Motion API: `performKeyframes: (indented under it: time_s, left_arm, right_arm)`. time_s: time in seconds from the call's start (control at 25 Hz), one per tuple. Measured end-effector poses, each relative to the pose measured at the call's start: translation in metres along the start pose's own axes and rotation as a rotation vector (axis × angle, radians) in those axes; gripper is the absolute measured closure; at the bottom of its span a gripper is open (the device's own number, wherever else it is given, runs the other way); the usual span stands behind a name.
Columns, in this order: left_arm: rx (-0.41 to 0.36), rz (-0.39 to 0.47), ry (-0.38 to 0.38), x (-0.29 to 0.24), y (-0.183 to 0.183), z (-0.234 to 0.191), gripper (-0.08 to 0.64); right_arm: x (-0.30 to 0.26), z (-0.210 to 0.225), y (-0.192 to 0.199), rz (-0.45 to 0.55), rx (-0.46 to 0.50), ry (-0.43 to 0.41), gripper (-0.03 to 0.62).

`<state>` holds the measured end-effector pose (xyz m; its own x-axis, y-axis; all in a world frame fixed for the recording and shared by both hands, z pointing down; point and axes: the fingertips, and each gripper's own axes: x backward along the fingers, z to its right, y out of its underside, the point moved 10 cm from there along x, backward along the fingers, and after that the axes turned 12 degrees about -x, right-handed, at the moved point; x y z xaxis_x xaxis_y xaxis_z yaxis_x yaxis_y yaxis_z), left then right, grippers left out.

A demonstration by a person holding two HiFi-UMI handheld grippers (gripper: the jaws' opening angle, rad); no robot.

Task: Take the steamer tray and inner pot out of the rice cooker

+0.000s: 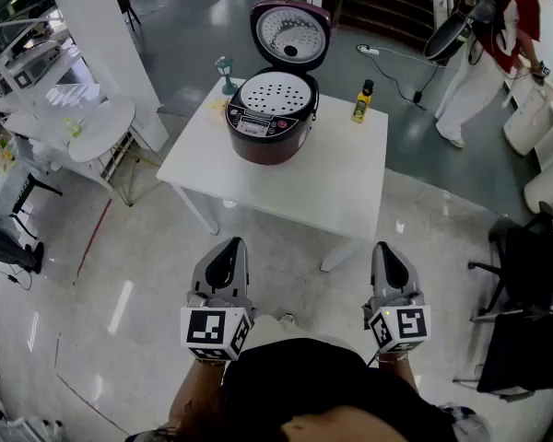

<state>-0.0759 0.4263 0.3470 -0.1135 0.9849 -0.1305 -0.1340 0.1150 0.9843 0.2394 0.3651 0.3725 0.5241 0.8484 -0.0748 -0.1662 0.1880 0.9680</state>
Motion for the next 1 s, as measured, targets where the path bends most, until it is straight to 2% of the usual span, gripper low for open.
performKeyframes:
  time_s: [0.36,0.48,0.64,0.84,0.96,1.0]
  left_arm:
    - [0.012,-0.01,-0.002,0.0025,0.0015,-0.0006,0.554]
    - [0.012,-0.014,-0.004,0.0021,0.0024,-0.0002,0.554]
    - [-0.038,-0.015,0.018,0.0007,0.004,0.0032,0.554]
    - [-0.05,0.03,0.013,0.0062,0.0027,0.0024,0.552]
    - [-0.068,0.048,0.026,0.0053,-0.0027,0.0041,0.551]
    - [-0.069,0.05,0.035,0.0042,-0.0023,0.0049,0.549]
  right_arm:
    - [0.0007,-0.0014,0.0039,-0.007,0.003,0.016,0.586]
    - [0.002,-0.0002,0.0013,0.021,-0.003,0.019,0.588]
    - [0.0078,0.0011,-0.0029,0.141,-0.081,-0.061,0.586]
    - [0.0054,-0.0048,0.0008,0.138,-0.038,-0.072,0.583]
    - [0.0012,-0.0063,0.0009,0.133,-0.028,-0.081,0.54]
    - [-0.0007,-0.0062,0.0011,0.127,-0.027,-0.086,0.505]
